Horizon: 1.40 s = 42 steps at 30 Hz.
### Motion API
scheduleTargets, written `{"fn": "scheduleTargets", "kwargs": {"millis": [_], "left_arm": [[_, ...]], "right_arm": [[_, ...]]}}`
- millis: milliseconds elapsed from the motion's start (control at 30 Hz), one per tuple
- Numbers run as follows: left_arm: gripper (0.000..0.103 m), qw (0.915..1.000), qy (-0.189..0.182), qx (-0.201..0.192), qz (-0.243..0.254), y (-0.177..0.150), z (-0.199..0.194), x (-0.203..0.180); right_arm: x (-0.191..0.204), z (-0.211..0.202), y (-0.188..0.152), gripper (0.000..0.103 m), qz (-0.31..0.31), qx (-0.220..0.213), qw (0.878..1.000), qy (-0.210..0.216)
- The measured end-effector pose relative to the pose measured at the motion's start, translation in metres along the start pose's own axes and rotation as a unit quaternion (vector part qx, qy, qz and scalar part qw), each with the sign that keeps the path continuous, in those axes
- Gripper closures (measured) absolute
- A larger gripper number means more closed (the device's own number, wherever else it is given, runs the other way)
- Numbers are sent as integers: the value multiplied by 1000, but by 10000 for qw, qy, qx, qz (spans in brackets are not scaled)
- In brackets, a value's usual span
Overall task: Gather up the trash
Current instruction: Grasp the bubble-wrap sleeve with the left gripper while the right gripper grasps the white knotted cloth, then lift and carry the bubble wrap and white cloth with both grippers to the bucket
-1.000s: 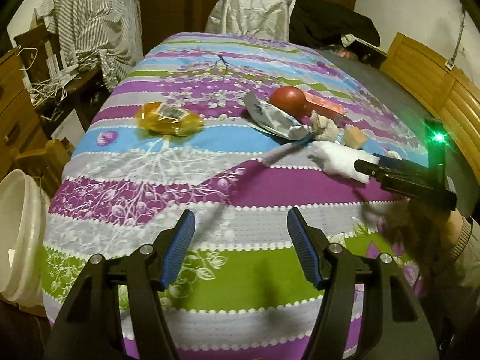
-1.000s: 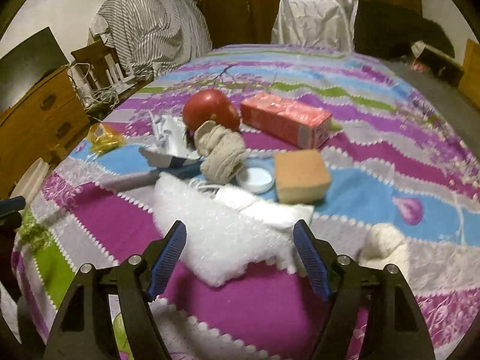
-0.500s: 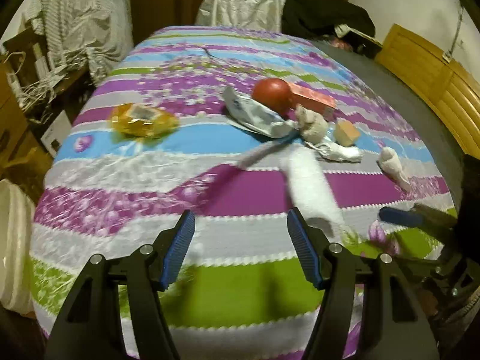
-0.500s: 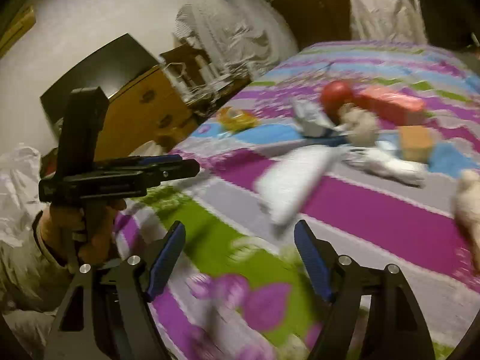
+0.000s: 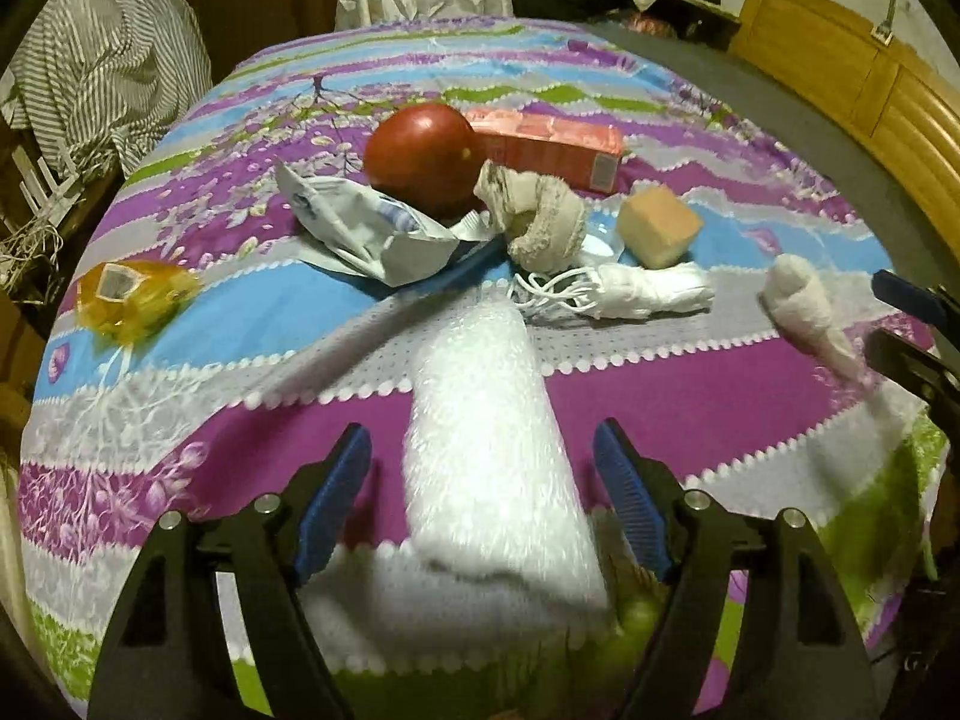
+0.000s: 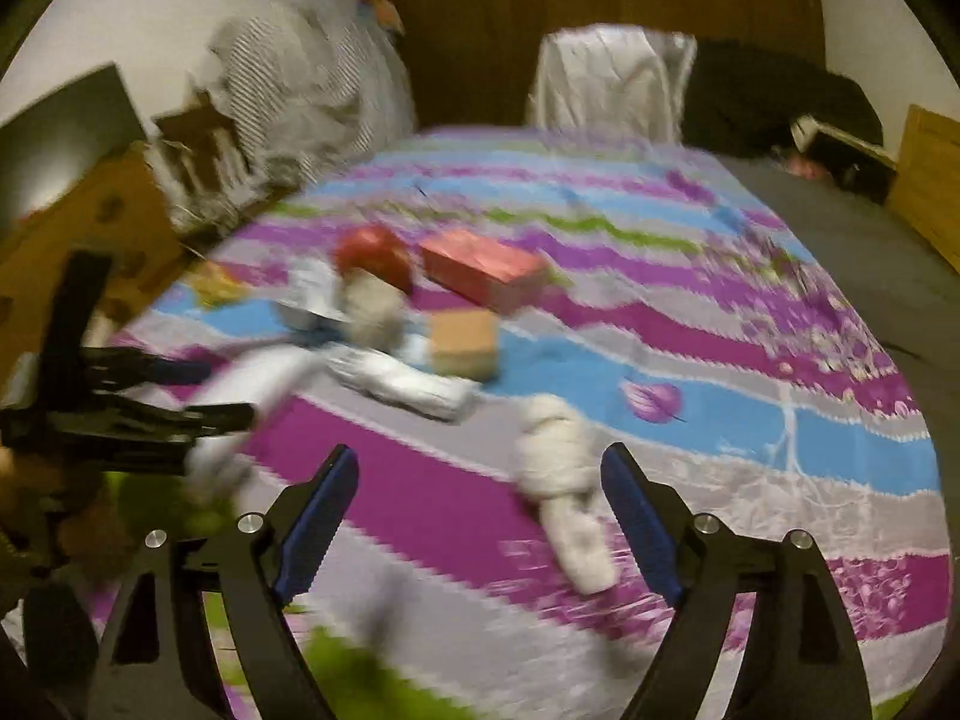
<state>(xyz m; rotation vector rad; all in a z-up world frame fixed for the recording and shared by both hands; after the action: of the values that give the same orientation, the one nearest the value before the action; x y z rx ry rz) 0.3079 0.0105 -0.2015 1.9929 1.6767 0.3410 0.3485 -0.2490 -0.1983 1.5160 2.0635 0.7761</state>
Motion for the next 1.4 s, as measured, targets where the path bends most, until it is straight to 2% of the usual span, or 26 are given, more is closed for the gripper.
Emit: {"fn": "scheduleTargets", "kwargs": {"millis": [200,300,333,400,433,667,800,967,1133,1400], "left_arm": [[30,9998,74,76,-160,0,14,8],[38,9997,184,9,-140,1,17,11],[44,9997,195,-20,-141,1,17,11],[53,9996,205,-61,-163,4,16,11],[54,9996,200,-73,-180,4,17,11],[55,9993,254,-230,-155,5,17,12],[56,9983,278,-459,-240,3,4,19],[56,9937,389,-1041,-149,1,-40,17],[56,9826,494,-1789,-122,-3,-102,9],[56,9586,526,-2799,-29,-17,-188,-12]], "right_arm": [[-7,49,0,20,-273,536,9979,-249],[-4,62,1,34,-358,616,9970,-315],[-3,65,1,41,-370,640,9967,-345],[0,66,-1,48,-406,685,9961,-381],[2,68,-2,54,-445,717,9956,-407],[8,65,-8,68,-386,544,9958,-623],[11,49,-10,70,-183,229,9972,-691],[23,-3,-2,70,180,-515,9959,-719],[44,-70,9,70,457,-1355,9869,-752],[77,-160,7,70,516,-2314,9672,-907]]}}
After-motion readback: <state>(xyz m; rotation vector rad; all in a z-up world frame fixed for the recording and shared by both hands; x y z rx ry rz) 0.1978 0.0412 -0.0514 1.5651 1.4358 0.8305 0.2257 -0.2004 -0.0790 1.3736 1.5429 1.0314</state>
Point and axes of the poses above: each gripper's, at about its wrist camera, not at the fingertips, and z roughly the way its jaws point, x to its left, y to its top, the point moved 7 cm from there along z, roughly the way its jaws point, and after that the axes turned 10 degrees about -y, right-handed, at the moved point
